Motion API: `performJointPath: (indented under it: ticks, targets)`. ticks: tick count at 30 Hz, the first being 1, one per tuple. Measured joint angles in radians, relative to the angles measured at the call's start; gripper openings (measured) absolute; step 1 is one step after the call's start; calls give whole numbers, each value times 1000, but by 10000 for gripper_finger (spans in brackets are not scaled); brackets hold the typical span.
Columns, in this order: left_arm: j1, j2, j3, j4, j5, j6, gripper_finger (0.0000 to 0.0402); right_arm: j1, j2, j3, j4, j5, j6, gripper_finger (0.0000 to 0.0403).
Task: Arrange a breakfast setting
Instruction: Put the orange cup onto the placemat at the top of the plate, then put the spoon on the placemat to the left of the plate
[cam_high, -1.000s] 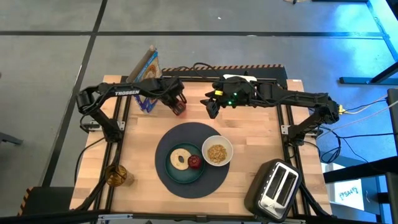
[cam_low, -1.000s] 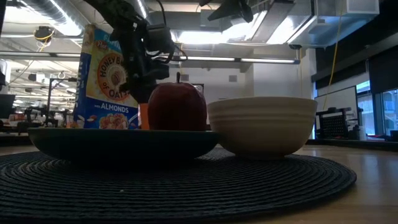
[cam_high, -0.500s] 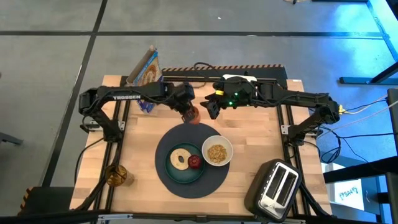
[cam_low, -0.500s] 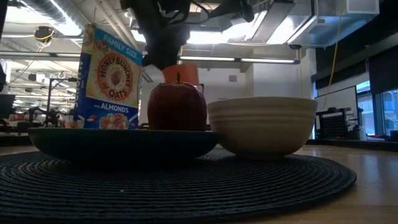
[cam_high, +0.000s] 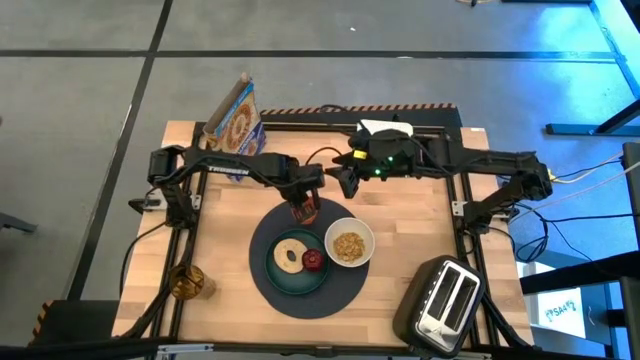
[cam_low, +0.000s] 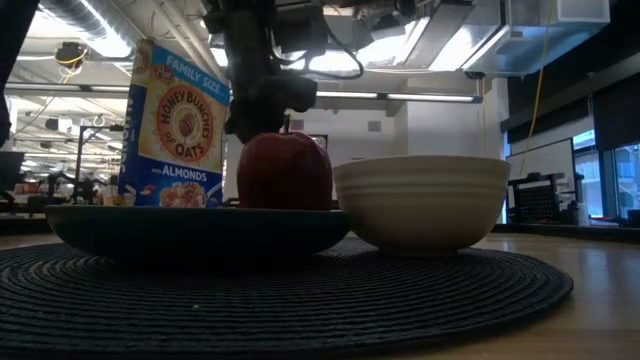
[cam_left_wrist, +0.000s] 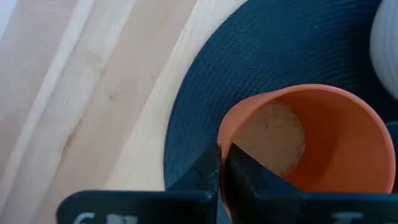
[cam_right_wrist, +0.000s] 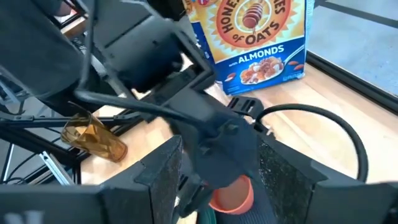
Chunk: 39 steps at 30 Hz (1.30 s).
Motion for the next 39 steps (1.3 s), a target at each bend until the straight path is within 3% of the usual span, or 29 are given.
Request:
performJointPath:
  ticks: [12,19,21,24,28,31,35,39]
  targets:
    - [17,-48,0,-20,-4,-49,106,45,0,0,1,62,1,195]
    - [10,-219,95,-278,2,-162,141,43,0,0,5,106,1,195]
    - [-37,-282,110,-350,36,-187,141,43,0,0,6,105,-2,195]
    - [-144,-370,110,-455,212,-264,140,43,0,0,7,105,-11,195]
    - [-341,-481,110,-563,349,-506,139,43,0,0,6,104,-32,195]
    - [-488,-542,110,-583,361,-684,139,43,0,0,5,103,-37,195]
    - [-673,-569,110,-669,286,-799,139,43,0,0,12,105,-39,195]
    - [-790,-569,72,-684,284,-922,139,43,0,0,13,105,-56,195]
